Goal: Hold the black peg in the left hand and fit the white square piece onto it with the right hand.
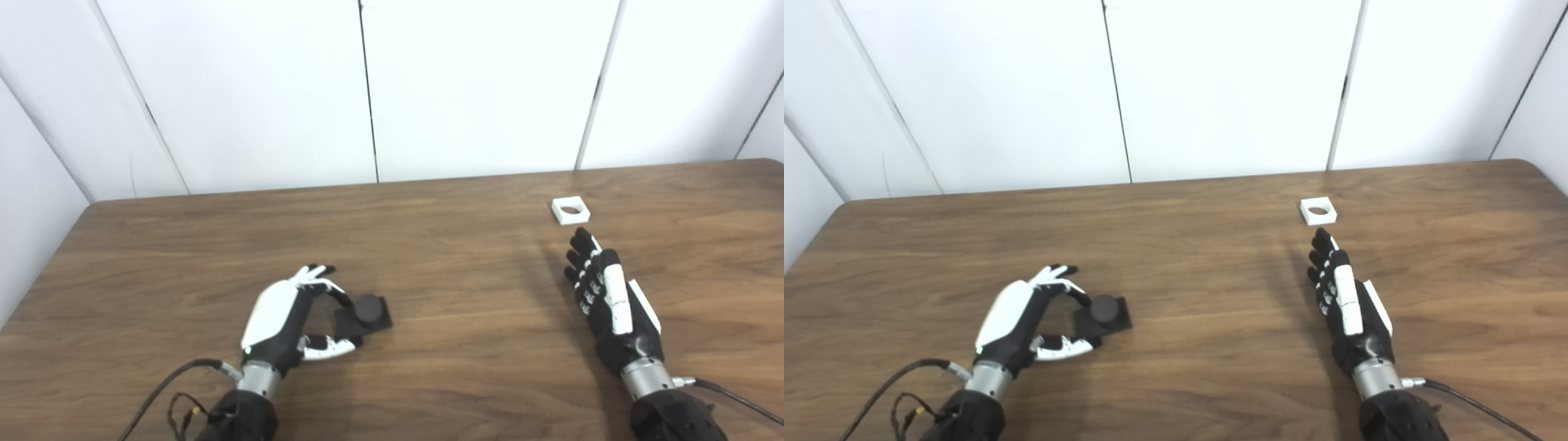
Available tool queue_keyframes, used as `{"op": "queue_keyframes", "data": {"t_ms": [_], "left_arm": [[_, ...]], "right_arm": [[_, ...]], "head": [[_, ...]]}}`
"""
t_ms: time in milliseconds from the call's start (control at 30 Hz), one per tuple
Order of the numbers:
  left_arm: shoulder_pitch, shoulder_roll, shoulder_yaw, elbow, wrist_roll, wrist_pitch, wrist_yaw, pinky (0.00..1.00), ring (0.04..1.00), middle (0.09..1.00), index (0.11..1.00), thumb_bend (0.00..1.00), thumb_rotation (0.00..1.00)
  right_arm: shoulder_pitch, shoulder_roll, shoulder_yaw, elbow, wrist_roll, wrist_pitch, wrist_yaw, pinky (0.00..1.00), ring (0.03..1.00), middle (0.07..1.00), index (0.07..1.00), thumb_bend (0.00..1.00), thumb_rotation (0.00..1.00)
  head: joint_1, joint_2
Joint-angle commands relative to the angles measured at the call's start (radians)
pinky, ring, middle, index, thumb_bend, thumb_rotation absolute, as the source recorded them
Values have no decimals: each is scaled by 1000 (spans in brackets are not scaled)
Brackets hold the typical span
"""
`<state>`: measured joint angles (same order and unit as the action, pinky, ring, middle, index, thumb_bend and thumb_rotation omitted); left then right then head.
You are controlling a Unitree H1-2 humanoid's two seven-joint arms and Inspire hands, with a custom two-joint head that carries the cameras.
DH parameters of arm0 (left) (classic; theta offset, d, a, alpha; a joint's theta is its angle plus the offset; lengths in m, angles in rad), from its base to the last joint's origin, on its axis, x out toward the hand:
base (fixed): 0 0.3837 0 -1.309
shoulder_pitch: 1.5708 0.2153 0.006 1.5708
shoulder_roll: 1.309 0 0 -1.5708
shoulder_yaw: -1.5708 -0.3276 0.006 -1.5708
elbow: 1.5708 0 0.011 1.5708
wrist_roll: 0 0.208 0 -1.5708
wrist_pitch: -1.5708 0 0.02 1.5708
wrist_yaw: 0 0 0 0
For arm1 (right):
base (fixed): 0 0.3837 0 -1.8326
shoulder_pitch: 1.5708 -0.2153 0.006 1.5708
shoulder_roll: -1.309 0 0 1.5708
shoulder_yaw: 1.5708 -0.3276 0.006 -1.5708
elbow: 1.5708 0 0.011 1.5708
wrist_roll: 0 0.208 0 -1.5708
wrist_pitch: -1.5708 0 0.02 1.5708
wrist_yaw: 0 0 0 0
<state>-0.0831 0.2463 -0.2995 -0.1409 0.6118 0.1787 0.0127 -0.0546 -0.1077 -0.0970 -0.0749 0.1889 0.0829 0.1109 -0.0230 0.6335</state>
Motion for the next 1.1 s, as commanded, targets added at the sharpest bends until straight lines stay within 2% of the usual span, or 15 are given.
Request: {"op": "queue_keyframes", "data": {"t_ms": [0, 200, 533, 733, 1067], "left_arm": [[-5, 0, -13, -38, 21, -26, -16, 941, 963, 894, 493, 501, 86], [23, -18, -34, -70, 35, -47, -26, 923, 956, 889, 493, 500, 89], [46, -56, -52, -103, 46, -37, -54, 954, 963, 897, 493, 501, 87], [63, -64, -51, -121, 58, -31, -75, 961, 968, 898, 493, 501, 85], [78, -59, -40, -143, 62, -22, -112, 939, 964, 897, 494, 501, 85]], "right_arm": [[26, 27, 11, 0, 3, -9, -7, 1000, 1000, 994, 981, 629, 1000], [34, 30, 10, -13, 2, 0, -5, 1000, 1000, 998, 982, 613, 1000], [49, 36, 12, -35, 2, 12, -5, 1000, 1000, 1000, 982, 622, 1000], [64, 38, 6, -54, 12, 20, -6, 1000, 1000, 998, 981, 622, 1000], [59, 20, 0, -75, 16, 25, 1, 1000, 1000, 1000, 990, 602, 1000]], "head": [[-1, 3], [-7, 11], [-21, 10], [-24, -10], [-25, -1]]}}
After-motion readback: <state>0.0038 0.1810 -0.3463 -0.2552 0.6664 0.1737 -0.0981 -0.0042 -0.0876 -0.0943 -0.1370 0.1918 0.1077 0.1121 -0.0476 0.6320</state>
